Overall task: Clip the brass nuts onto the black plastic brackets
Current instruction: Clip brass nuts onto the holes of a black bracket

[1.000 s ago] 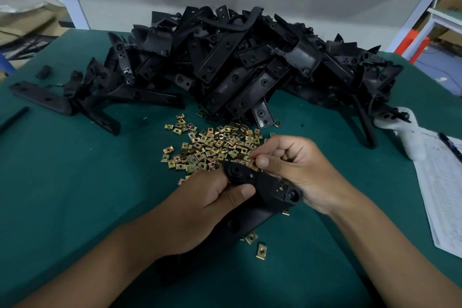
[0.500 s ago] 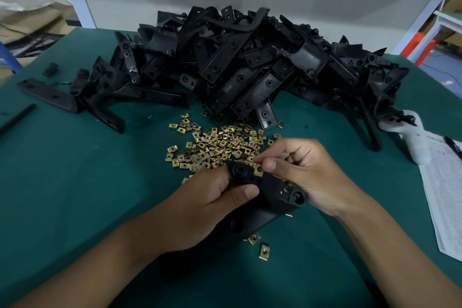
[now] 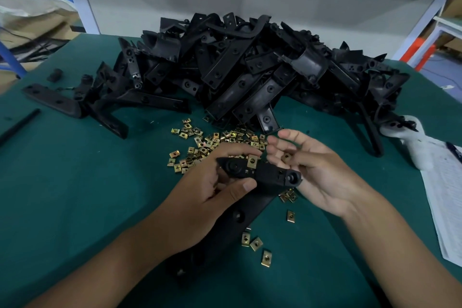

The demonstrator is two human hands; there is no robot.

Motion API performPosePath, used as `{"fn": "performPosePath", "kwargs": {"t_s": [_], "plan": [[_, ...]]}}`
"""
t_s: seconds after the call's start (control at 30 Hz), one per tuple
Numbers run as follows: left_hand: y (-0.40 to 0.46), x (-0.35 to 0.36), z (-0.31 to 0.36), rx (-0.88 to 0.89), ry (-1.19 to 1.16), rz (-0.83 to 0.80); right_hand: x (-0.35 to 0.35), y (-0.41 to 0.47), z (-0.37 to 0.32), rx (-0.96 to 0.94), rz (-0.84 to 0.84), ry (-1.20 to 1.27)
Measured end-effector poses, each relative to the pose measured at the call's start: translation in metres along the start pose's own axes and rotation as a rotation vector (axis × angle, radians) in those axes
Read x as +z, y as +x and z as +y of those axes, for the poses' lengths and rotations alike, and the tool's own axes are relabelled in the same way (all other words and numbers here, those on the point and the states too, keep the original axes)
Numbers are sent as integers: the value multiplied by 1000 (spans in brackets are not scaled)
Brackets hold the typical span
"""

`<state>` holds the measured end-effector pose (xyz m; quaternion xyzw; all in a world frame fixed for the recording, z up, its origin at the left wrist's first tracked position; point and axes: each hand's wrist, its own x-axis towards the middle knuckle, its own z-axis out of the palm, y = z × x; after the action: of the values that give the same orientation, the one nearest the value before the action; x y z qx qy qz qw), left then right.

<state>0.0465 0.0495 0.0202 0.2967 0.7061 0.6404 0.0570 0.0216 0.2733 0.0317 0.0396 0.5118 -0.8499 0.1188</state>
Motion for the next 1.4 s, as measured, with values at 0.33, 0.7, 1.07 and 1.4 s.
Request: {"fn": "performPosePath", "kwargs": {"t_s": [0.33,0.7,1.07,1.4], "plan": [[3,-5,-1,25,-77,135,2,-1,-2,49,-64,84],[2,-4,-4,-177,-190,52,5,-4,-5,-30,-61,-25],[1,-4,-8,-62,198,126,13,-13,1,-92,-179,-355],[0,-4,-9,-41,286,127,19,-17,2,-131,-128,-481]]}}
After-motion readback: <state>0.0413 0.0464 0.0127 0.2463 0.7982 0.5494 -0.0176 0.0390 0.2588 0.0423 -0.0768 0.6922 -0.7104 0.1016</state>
